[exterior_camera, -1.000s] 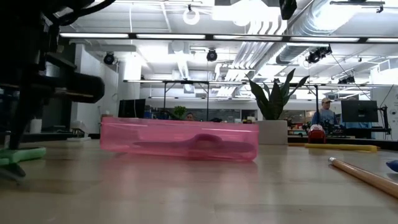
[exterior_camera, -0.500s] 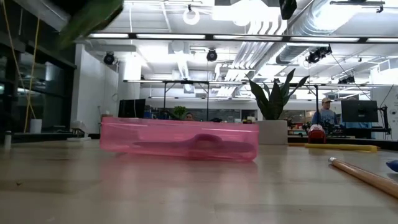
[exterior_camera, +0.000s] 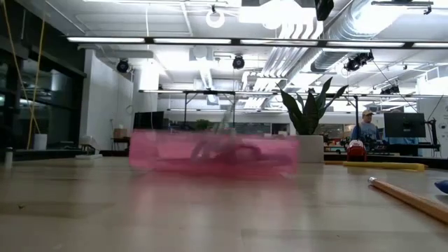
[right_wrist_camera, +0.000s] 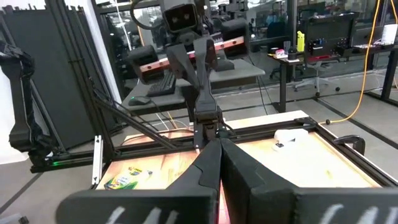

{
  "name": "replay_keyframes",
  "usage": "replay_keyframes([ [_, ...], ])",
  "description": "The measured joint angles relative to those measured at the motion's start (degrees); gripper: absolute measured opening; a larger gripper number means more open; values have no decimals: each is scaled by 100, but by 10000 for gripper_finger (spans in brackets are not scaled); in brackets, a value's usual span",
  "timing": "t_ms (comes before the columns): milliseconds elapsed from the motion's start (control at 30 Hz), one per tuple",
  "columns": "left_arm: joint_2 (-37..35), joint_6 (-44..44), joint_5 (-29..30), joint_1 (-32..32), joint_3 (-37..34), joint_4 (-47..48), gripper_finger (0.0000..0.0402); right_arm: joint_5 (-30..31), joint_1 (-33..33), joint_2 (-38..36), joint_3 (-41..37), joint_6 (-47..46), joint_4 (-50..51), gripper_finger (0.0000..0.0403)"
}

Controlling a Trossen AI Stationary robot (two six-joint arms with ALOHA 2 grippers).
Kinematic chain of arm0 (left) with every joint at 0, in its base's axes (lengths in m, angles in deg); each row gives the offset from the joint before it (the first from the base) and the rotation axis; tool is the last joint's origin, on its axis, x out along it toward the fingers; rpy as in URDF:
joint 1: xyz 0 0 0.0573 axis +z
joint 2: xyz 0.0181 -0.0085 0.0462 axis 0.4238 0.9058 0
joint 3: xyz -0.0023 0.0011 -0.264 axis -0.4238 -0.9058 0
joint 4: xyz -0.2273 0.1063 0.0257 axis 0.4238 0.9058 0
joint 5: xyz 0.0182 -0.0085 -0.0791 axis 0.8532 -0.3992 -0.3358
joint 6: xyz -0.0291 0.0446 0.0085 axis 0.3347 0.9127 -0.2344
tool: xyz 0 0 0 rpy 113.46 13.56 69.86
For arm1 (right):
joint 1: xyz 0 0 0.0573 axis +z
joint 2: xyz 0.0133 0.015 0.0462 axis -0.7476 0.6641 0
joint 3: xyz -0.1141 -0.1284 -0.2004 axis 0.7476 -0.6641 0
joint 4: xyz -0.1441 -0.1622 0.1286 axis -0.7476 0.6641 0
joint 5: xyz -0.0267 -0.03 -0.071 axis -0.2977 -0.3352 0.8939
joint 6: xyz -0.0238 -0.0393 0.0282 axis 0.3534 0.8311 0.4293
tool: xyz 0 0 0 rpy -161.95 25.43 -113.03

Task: Pick & place school supplies into a supply box
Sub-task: Put the green scissors into the pink supply box

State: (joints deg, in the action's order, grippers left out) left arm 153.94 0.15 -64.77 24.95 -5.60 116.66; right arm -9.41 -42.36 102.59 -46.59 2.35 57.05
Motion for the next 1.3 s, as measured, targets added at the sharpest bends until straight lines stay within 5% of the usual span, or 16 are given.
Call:
replay_keyframes([
  [400,-19,-316,-51,6,-161,-331,1,11,0,5,0,-17,-8,0],
  [700,-276,-1364,200,-138,-1934,-3034,0,393,-5,323,9,-829,-12,0],
  [833,-277,-1767,569,-209,-2385,-3788,0,542,-170,996,236,-1391,409,0],
  [1067,-298,-1827,802,-214,-2347,-4272,0,-437,-962,2762,1372,-1316,2157,0],
  [1300,-312,-1785,801,-218,-2283,-4732,0,-1479,-1703,4179,1989,-1277,2484,0],
])
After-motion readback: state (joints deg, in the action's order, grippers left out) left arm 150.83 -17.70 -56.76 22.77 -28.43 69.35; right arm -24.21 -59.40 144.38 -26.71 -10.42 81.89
